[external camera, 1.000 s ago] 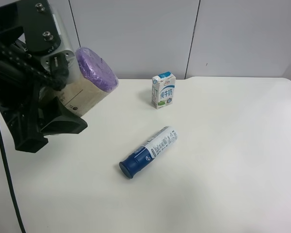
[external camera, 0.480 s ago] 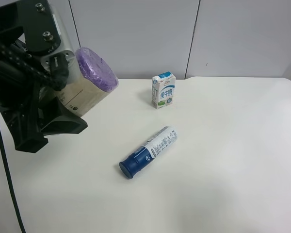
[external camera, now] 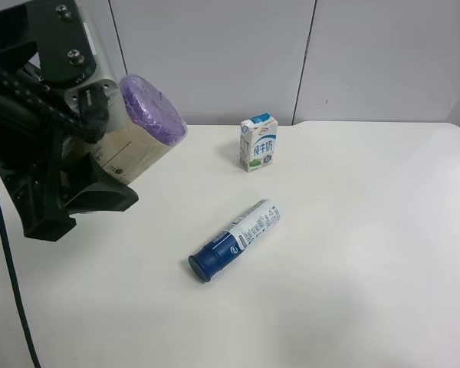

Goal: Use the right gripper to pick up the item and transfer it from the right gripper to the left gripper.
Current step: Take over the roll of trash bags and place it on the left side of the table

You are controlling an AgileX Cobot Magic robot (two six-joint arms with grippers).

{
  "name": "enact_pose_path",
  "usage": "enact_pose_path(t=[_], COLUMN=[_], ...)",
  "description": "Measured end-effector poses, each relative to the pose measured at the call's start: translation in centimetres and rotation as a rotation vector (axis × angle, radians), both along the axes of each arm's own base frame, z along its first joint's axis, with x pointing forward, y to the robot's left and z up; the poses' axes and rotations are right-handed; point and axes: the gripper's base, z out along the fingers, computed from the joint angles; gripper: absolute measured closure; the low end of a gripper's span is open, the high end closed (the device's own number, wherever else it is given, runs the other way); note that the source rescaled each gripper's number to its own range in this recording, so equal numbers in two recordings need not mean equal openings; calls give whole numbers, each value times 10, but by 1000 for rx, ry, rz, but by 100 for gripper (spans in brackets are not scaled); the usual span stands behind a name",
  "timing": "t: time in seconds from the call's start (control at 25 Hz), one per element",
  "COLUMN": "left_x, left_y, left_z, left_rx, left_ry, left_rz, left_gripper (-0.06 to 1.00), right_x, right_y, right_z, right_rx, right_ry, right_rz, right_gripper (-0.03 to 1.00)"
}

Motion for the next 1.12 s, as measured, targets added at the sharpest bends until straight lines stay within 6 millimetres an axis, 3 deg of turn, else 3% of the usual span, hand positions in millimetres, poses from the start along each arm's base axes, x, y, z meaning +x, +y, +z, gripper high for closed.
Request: enact_pose_path(t=[0.28, 0.8, 1.12], left_x=[0, 0, 3], left_y=[0, 0, -5], left_z=[0, 0, 4], left_rx=[0, 0, -69], left_ry=[0, 0, -29], left_rz=[0, 0, 15], left_gripper=[94, 94, 94], right_x=[-2, -22, -22], right_y=[-3, -16, -16], right_z=[0, 2, 2], right_rx=[13, 73, 68], right_ry=[-17, -172, -174], right_rz=[-80, -572, -622], right_gripper=[-2, -2, -2])
